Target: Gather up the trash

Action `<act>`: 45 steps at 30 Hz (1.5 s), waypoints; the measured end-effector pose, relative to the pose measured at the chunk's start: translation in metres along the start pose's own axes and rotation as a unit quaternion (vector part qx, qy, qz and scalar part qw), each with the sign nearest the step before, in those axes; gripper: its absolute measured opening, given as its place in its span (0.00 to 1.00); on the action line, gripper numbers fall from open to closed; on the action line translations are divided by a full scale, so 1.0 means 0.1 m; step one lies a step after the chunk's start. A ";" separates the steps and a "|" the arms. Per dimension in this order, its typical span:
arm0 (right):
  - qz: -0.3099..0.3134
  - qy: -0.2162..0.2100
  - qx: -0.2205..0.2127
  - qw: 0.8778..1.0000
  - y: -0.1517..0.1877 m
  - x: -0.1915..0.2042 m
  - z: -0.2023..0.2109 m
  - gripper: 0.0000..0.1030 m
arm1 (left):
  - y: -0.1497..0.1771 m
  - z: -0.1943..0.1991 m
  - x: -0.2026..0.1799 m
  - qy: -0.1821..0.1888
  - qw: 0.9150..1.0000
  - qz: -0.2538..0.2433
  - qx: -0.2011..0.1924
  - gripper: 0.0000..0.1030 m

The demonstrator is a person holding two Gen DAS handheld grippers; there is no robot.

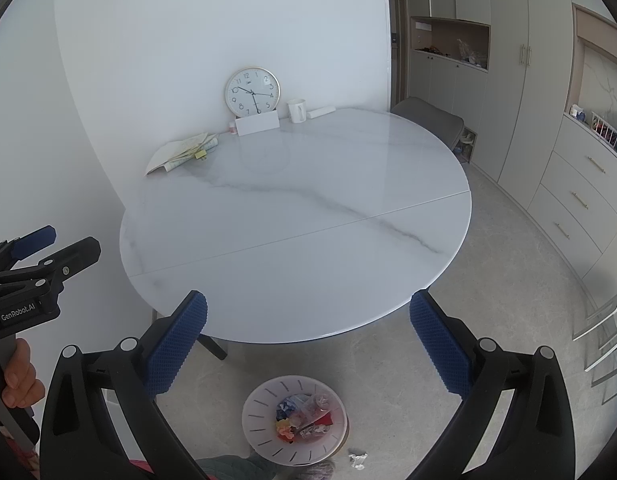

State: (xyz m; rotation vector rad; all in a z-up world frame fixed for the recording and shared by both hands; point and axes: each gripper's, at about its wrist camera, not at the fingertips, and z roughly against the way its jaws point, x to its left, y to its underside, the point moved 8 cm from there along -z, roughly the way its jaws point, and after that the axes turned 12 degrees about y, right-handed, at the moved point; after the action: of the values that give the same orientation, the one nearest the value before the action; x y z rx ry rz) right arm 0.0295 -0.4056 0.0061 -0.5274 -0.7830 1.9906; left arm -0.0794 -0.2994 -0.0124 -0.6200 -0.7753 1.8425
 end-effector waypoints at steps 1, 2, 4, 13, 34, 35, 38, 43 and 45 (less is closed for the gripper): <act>0.001 0.000 0.000 1.000 0.00 0.01 0.00 0.98 | 0.00 0.00 0.00 0.000 1.000 0.000 0.000 0.92; 0.001 0.000 0.000 1.000 0.01 0.01 0.00 0.98 | 0.00 0.00 0.00 0.000 1.000 0.000 0.000 0.92; 0.001 0.000 0.000 1.000 0.02 0.02 0.00 0.98 | 0.00 0.00 0.00 0.001 1.000 0.000 0.000 0.92; 0.001 0.000 0.000 1.000 0.03 0.03 0.00 0.98 | 0.02 0.01 0.01 0.001 1.000 0.002 0.001 0.92; 0.002 -0.002 0.001 1.000 0.06 0.07 0.03 0.98 | 0.06 0.05 0.01 -0.003 1.000 0.012 -0.001 0.92; 0.003 -0.002 0.001 1.000 0.07 0.07 0.03 0.98 | 0.06 0.05 0.01 -0.005 1.000 0.012 -0.003 0.92; 0.004 -0.003 0.002 1.000 0.09 0.09 0.04 0.98 | 0.05 0.07 0.00 -0.014 1.000 0.008 -0.012 0.92; 0.004 -0.003 0.002 1.000 0.08 0.08 0.03 0.98 | 0.05 0.08 -0.04 -0.017 1.000 0.005 -0.014 0.92; 0.004 -0.004 0.003 1.000 0.08 0.08 0.02 0.98 | 0.05 0.08 -0.04 -0.018 1.000 0.007 -0.011 0.92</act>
State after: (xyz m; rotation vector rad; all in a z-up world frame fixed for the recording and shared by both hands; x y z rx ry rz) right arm 0.0192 -0.4023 0.0018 -0.5214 -0.7800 2.0032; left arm -0.0862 -0.3066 -0.0108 -0.6081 -0.8171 1.8644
